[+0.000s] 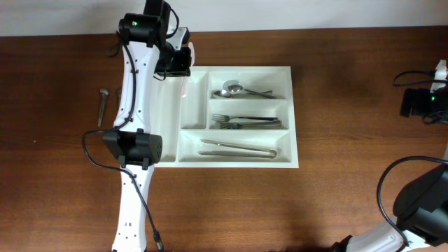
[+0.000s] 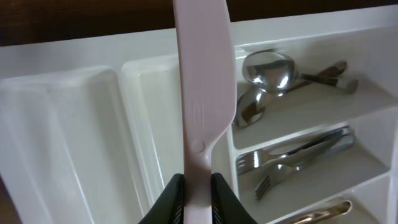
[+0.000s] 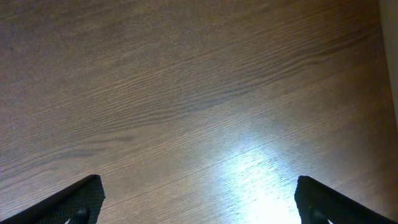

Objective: Pack container
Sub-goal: 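Carry the knife right over the tray's long left compartment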

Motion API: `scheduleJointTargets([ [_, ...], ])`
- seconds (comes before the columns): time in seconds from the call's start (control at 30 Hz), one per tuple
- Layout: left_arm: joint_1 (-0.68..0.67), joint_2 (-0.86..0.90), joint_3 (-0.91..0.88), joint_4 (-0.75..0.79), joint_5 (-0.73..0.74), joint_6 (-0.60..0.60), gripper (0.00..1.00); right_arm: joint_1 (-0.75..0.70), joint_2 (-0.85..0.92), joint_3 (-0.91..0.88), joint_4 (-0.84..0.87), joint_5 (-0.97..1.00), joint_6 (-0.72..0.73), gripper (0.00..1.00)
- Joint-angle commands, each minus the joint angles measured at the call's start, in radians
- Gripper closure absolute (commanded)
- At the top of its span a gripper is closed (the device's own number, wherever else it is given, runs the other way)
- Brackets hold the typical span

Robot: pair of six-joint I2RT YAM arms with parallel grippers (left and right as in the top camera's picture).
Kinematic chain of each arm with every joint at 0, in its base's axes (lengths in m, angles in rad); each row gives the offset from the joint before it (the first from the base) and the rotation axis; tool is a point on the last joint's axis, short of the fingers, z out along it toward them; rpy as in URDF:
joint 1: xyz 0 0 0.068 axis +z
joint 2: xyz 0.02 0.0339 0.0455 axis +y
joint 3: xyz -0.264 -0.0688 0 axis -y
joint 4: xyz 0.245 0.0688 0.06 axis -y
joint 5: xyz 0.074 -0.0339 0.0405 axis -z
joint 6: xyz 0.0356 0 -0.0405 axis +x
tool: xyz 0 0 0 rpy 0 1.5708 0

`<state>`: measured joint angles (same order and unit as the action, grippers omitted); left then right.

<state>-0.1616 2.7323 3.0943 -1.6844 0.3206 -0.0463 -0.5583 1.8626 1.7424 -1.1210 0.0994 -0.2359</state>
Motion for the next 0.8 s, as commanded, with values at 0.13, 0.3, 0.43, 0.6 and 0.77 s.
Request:
scheduleJointTargets([
  [0.13, 0.0, 0.007, 0.022, -0.004, 0.034, -0.013, 0.86, 0.002, -0.002, -0.002, 0.0, 0.005, 0.005, 0.01],
  [0.3, -0.002, 0.007, 0.015, -0.003, -0.038, -0.013, 0.86, 0.002, -0.002, -0.002, 0.0, 0.005, 0.005, 0.01],
  [0.43, -0.009, 0.008, 0.001, -0.003, -0.04, -0.013, 0.86, 0.002, -0.002, -0.002, 0.0, 0.005, 0.005, 0.01],
  [0.6, -0.058, 0.008, -0.06, -0.003, -0.077, -0.014, 0.86, 0.002, -0.002, -0.002, 0.0, 0.005, 0.006, 0.01],
  [0.77, -0.094, 0.008, -0.124, -0.003, -0.142, -0.017, 0.86, 0.002, -0.002, -0.002, 0.0, 0.005, 0.005, 0.01],
])
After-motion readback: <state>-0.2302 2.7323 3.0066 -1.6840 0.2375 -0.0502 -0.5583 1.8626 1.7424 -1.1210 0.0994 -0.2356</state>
